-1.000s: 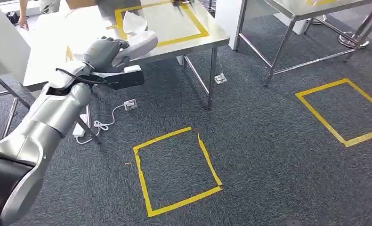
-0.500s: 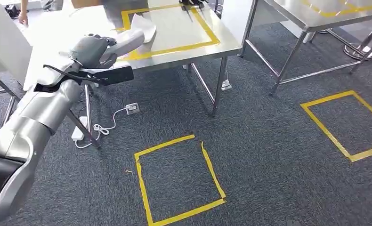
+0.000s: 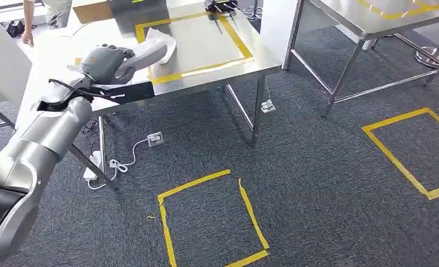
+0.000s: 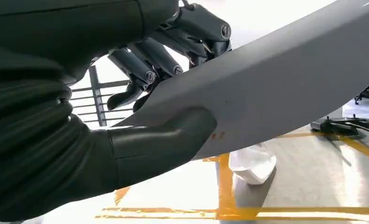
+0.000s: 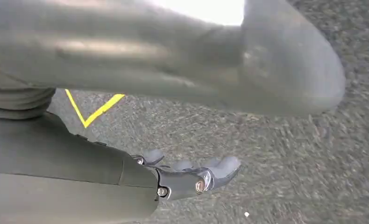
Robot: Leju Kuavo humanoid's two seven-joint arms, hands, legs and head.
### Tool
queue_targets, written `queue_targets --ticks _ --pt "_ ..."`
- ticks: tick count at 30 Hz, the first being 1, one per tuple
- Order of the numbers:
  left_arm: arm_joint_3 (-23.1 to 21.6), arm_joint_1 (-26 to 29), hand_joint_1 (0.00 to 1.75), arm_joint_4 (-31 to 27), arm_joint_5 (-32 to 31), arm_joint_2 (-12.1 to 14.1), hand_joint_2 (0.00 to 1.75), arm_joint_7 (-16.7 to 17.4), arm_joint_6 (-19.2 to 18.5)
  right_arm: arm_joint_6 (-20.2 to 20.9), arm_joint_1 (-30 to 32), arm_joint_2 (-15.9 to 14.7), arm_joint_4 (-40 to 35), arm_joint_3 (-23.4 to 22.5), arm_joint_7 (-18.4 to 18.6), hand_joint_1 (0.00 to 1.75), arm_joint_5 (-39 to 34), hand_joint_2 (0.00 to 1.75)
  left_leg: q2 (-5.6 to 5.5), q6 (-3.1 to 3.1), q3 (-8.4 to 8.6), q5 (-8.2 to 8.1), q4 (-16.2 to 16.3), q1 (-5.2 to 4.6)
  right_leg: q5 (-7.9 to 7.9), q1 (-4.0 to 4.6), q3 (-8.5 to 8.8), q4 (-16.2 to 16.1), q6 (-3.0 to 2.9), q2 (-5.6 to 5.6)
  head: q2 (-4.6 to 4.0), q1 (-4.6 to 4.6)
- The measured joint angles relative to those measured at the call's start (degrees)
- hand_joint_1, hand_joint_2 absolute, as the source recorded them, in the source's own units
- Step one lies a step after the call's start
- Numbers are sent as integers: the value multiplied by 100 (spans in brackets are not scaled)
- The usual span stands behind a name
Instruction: Take the parts from the cabinet and place them on the table.
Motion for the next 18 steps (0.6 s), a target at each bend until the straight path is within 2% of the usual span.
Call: queue_targets --ticks 1,2,3,4,5,6,7,8,9,10,11,12,13,14,15,16,17,18 --pt "0 -3 175 -2 -17 4 175 13 2 -2 -6 0 0 0 -2 0 -2 0 0 46 115 309 -403 -13 -52 10 78 0 4 0 0 0" --pt "0 -4 175 0 -33 7 175 26 2 -2 -7 2 0 0 -4 0 -2 0 11 135 272 838 -970 -44 -122 16 151 -10 11 -1 0 2" --pt "0 -4 175 7 -46 9 175 33 2 -2 -16 22 2 0 -4 0 -9 0 3 174 276 1068 -1283 -89 -179 45 207 22 40 3 0 2" --pt "0 -6 175 15 -66 11 175 41 0 -7 -20 22 2 0 -7 0 -20 0 -30 182 302 912 -1230 -102 -237 42 221 2 79 29 0 4" --pt "-2 -5 175 13 -92 6 175 48 0 -7 -17 22 0 0 -7 0 -30 0 -30 192 386 916 -1245 -104 -293 38 241 -40 106 17 0 6" --pt "0 -8 175 9 -107 -24 175 54 0 -7 -4 26 2 0 -22 0 -57 0 -37 237 382 981 -1332 -91 -208 46 290 69 132 15 0 18" --pt "0 -26 175 11 -131 -42 175 68 -4 -11 2 24 2 -2 -37 0 -70 0 -44 286 518 1001 -1340 -81 -222 55 344 78 178 14 0 11" --pt "-2 -46 175 13 -151 -68 175 81 -11 -18 1 11 0 -2 -55 0 -83 0 -25 305 594 993 -1360 -56 -282 29 299 178 194 7 0 9" --pt "0 -84 175 18 -155 -90 175 85 -11 -20 -5 11 0 -2 -79 0 -98 0 -26 324 641 976 -1349 -55 -317 31 188 416 211 -1 0 28" --pt "-2 -120 175 26 -160 -122 175 87 -22 -22 -9 2 0 -2 -83 0 -116 0 -29 362 664 942 -1347 -54 -398 17 -65 805 234 -5 0 39" --pt "-2 -135 175 33 -164 -175 175 85 -28 -22 -4 -9 0 -2 -83 0 -120 0 -40 360 690 906 -1345 -54 -535 11 -366 1213 266 -7 0 39" --pt "0 -133 175 42 -166 -179 175 90 -46 -22 7 -9 0 -2 -83 0 -120 0 -50 360 713 873 -1345 -54 -655 9 -561 1438 285 -7 0 46" --pt "-2 -116 175 69 -179 -212 175 92 -61 -22 26 -9 0 -2 -83 0 -120 0 -53 355 770 811 -1342 -53 -825 1 -834 1630 312 -8 0 50" --pt "-2 -114 175 92 -188 -216 175 96 -61 -22 38 -9 0 -2 -83 0 -120 0 -56 343 821 756 -1331 -52 -804 -13 -916 1531 338 -10 0 48" --pt "-2 -118 175 112 -199 -223 175 103 -63 -22 45 -11 0 -4 -83 0 -120 0 -55 327 876 689 -1307 -49 -623 -27 -905 1244 352 -14 0 50" --pt "0 -128 175 129 -201 -221 175 116 -61 -22 50 -15 0 -7 -90 0 -120 0 -47 302 938 612 -1276 -37 -293 -39 -811 810 371 -20 0 48" --pt "-2 -132 175 140 -201 -221 175 131 -61 -22 63 -22 0 -9 -96 0 -120 0 -33 271 995 525 -1241 -25 122 -53 -678 329 392 -27 0 50" --pt "-2 -136 175 153 -201 -221 175 131 -63 -22 81 -20 0 -9 -96 0 -120 0 -27 230 996 445 -1206 -45 521 -59 -611 73 390 -67 0 57"
